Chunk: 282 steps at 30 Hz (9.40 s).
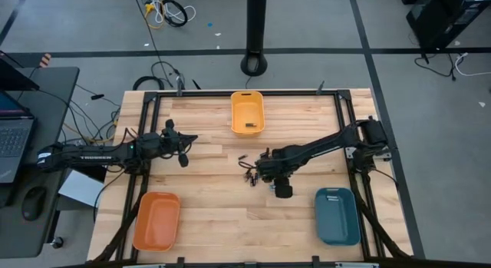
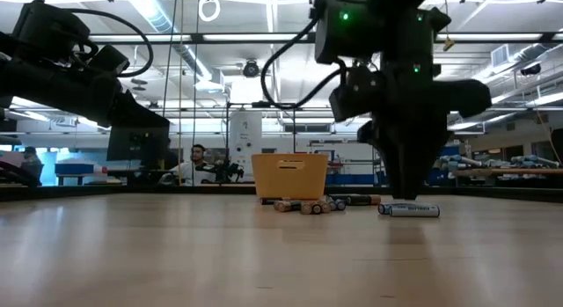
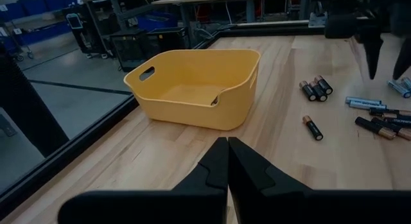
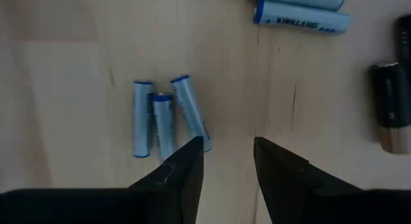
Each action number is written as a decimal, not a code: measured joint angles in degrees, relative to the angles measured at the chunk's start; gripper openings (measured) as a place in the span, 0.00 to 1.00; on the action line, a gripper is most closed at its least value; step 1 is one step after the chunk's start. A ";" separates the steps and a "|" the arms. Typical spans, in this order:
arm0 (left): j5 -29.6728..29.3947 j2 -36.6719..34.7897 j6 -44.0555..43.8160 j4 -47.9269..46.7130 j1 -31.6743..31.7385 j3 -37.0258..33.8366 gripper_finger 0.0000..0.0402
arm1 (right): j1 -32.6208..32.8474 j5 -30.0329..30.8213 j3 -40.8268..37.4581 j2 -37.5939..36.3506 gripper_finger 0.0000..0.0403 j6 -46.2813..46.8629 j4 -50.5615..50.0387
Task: Sort batteries
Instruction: Put the white battery into the blue bin
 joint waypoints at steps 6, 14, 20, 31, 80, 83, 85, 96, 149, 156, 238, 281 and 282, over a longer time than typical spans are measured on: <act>0.00 0.00 0.00 -0.01 0.00 0.00 0.03 | 0.49 -0.52 -0.02 0.77 0.34 -2.18 0.32; 0.00 0.00 0.00 -0.02 0.01 0.00 0.03 | 0.28 1.09 -0.02 -1.37 0.34 -3.16 -0.18; 0.00 0.00 0.00 -0.02 -0.01 0.00 0.03 | 0.90 1.36 -0.02 -1.15 0.34 -12.58 2.60; 0.00 0.02 -0.02 -0.13 0.01 0.00 0.03 | -0.39 -0.01 -2.35 -1.15 0.32 -20.25 5.24; 18.86 1.46 0.04 1.15 -0.39 0.00 0.03 | -2.71 -6.56 0.20 -1.04 0.37 3.93 2.88; 24.10 3.66 0.07 1.76 -2.95 0.54 0.03 | -2.57 -6.56 0.22 -1.07 0.38 3.94 3.15; 25.11 5.97 0.25 1.43 -5.79 2.09 0.03 | -2.51 -6.56 0.22 -1.07 0.38 4.38 3.16; 26.51 25.36 6.29 -6.94 -24.56 16.77 0.03 | -0.08 -6.20 0.26 -3.11 0.15 9.89 2.80; 3.46 89.50 -7.25 3.98 -56.20 58.29 0.03 | 9.20 8.74 0.33 -5.02 0.03 26.15 10.71; 3.01 79.97 -7.14 -7.05 -56.11 58.23 0.03 | 12.31 10.89 0.33 -5.07 0.03 29.20 10.76; -3.04 69.62 -3.11 -8.11 -46.38 58.07 0.02 | 33.55 49.26 0.31 -4.01 0.04 11.95 52.45; -13.68 59.34 -21.01 7.26 -57.18 34.05 0.02 | 28.40 15.93 35.06 22.40 0.32 90.17 1.78; -13.96 59.34 -20.96 7.22 -57.27 34.05 0.02 | 28.18 15.55 37.07 23.75 0.32 90.41 0.23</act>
